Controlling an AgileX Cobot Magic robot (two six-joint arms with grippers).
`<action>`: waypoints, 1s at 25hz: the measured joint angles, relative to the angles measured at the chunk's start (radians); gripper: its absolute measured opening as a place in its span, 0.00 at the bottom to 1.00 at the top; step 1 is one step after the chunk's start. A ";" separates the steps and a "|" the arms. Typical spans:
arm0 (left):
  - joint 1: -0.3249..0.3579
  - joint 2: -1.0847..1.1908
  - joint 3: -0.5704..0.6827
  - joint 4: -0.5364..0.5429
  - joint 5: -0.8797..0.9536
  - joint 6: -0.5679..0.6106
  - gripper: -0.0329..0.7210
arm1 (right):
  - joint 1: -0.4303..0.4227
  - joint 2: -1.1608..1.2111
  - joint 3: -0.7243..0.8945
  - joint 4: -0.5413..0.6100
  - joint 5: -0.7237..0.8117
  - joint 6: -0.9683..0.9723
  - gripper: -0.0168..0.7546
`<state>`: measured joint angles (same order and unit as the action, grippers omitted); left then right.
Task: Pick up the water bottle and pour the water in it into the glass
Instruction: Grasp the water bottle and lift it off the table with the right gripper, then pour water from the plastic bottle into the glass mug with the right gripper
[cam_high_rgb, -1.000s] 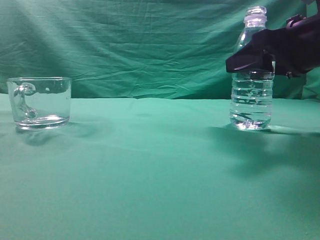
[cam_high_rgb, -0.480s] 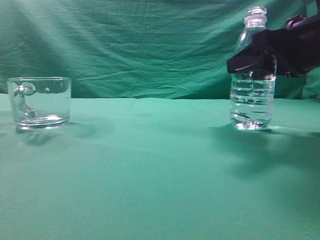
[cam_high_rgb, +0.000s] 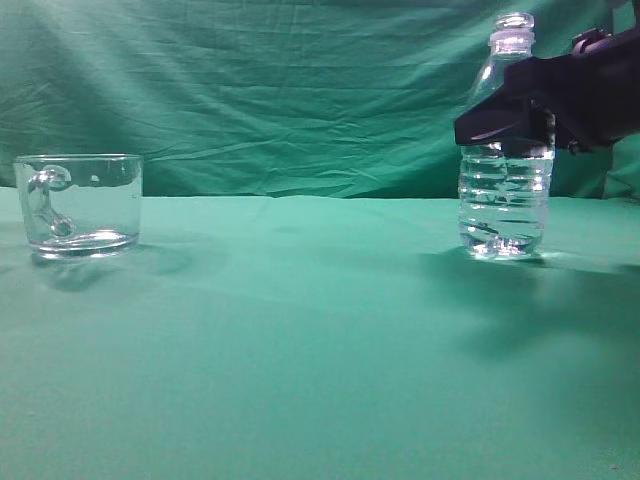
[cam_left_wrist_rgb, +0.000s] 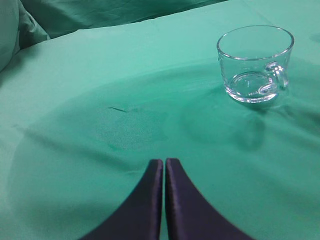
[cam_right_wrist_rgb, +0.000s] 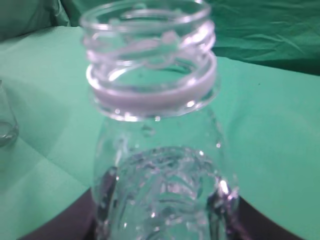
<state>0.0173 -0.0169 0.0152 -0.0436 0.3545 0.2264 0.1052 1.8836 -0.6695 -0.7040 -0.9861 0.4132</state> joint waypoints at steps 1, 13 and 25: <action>0.000 0.000 0.000 0.000 0.000 0.000 0.04 | 0.000 -0.011 0.000 -0.008 0.000 0.000 0.44; 0.000 0.000 0.000 0.000 0.000 0.000 0.04 | 0.157 -0.172 -0.226 -0.303 0.397 0.220 0.44; 0.000 0.000 0.000 0.000 0.000 0.000 0.04 | 0.494 -0.057 -0.586 -0.493 0.851 0.283 0.44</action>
<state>0.0173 -0.0169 0.0152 -0.0436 0.3545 0.2264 0.5995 1.8265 -1.2552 -1.1967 -0.1346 0.6961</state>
